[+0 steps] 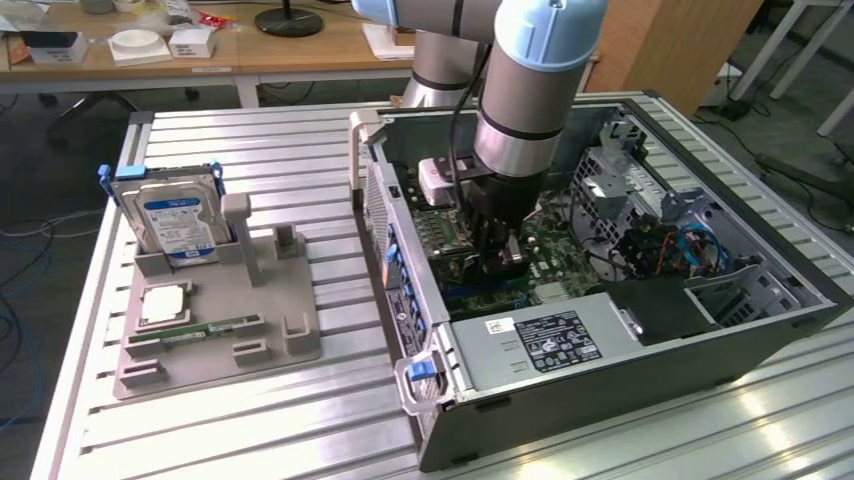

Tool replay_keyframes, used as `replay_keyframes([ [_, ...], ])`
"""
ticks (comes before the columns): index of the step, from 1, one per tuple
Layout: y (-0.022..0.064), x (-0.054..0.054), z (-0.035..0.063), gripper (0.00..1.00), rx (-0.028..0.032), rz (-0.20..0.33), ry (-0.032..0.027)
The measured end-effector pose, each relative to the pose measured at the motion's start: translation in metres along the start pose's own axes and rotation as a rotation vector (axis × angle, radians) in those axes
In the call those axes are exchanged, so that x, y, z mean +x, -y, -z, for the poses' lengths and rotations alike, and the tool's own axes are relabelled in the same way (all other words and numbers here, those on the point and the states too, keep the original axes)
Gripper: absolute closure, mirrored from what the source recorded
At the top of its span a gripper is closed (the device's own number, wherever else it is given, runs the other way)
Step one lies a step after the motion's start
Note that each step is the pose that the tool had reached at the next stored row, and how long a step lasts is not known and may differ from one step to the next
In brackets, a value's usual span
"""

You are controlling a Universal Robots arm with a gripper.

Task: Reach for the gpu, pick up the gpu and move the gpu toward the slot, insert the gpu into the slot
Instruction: 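Insert the gpu into the slot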

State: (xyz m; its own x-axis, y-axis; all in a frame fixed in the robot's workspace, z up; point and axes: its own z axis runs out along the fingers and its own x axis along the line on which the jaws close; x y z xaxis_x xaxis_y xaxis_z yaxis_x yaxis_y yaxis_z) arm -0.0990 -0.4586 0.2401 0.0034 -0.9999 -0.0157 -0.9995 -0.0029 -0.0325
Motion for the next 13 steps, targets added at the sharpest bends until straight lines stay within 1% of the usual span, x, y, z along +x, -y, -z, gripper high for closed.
replay_keyframes([
  [2, 0.0001, 0.0000, 0.0000, 0.74, 0.0009, 0.000, 0.0000],
  [5, 0.0000, 0.0000, 0.0000, 0.74, 0.0048, 0.000, 0.0000],
  [6, 0.0000, 0.0000, 0.0000, 0.74, 0.0052, 0.000, -0.0001],
  [13, 0.0000, 0.0000, 0.0000, 0.74, 0.0055, 0.000, 0.0000],
])
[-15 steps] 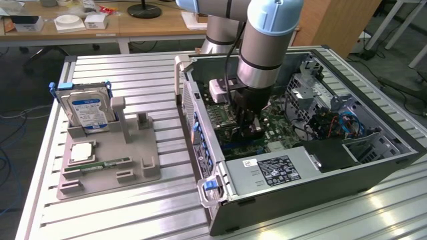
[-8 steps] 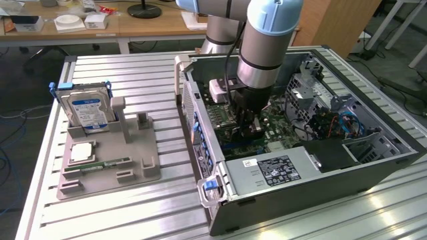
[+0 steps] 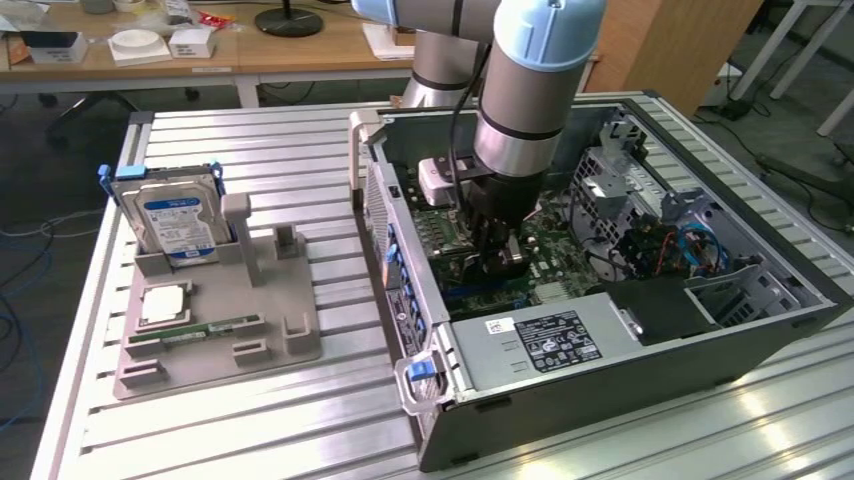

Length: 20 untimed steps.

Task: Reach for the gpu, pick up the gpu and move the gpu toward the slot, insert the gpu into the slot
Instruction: 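Insert the gpu into the slot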

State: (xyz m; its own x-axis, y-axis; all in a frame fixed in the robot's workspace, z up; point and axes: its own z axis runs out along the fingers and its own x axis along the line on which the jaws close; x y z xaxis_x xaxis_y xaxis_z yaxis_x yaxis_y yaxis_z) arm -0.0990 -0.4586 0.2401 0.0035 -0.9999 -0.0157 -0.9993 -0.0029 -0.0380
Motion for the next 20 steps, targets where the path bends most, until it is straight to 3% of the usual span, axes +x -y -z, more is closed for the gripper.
replay_keyframes([
  [20, 0.0000, 0.0000, 0.0001, 0.74, 0.0074, 0.000, 0.0000],
])
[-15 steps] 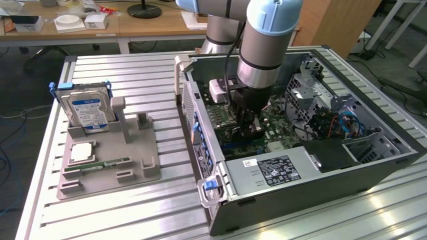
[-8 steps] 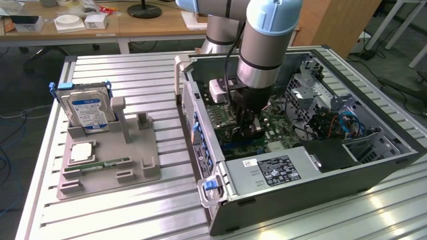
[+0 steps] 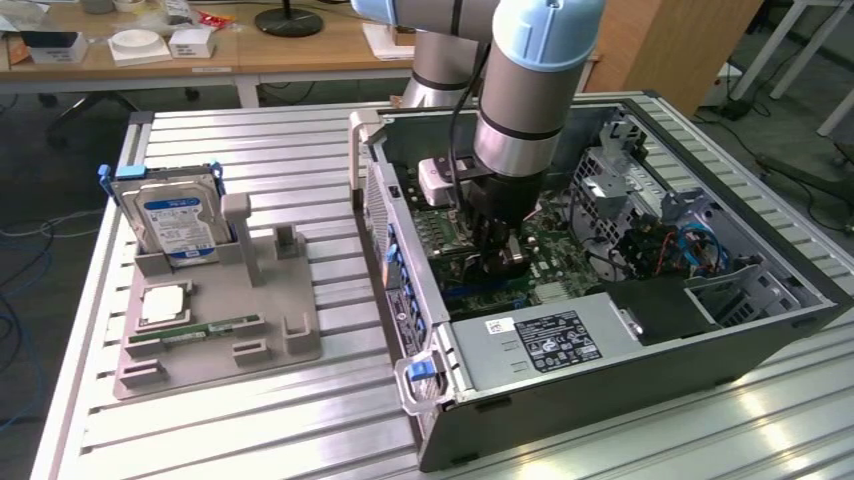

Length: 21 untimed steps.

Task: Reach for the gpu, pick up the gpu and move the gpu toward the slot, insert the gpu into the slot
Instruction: 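Insert the gpu into the slot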

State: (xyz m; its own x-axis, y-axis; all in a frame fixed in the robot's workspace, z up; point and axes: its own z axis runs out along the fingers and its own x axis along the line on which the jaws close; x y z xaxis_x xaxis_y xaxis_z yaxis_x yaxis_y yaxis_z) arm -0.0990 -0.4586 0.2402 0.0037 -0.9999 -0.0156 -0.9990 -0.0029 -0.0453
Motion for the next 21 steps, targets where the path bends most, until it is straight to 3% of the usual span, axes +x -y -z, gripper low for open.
replay_keyframes([
  [21, -0.0002, 0.0001, -0.0049, 0.74, -0.0008, 0.000, 0.0002],
])
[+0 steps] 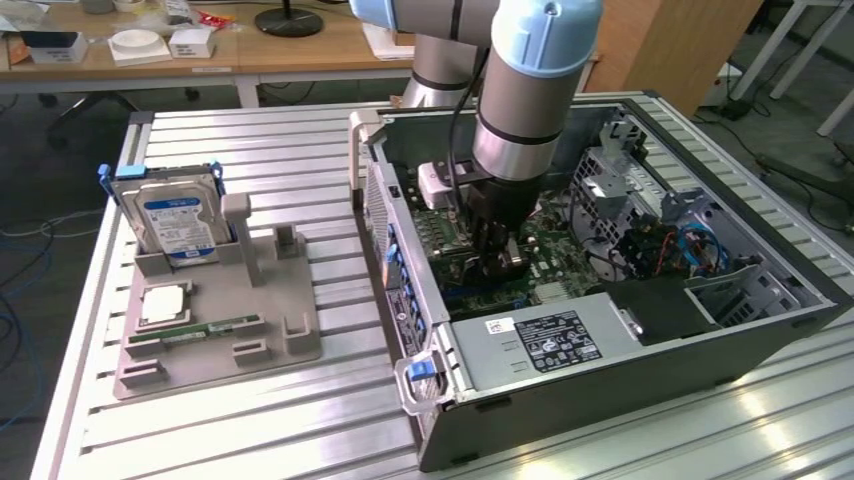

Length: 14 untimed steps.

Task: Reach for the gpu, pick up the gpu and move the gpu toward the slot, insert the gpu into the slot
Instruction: 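Insert the gpu into the slot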

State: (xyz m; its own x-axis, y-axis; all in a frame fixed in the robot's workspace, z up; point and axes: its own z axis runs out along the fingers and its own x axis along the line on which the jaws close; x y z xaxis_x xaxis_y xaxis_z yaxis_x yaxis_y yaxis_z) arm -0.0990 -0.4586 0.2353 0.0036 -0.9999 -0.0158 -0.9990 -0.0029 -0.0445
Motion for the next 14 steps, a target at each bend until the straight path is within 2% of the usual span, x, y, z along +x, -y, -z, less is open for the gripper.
replay_keyframes([
  [14, -0.0023, 0.0000, 0.0001, 0.74, 0.0001, 0.000, 0.0001],
])
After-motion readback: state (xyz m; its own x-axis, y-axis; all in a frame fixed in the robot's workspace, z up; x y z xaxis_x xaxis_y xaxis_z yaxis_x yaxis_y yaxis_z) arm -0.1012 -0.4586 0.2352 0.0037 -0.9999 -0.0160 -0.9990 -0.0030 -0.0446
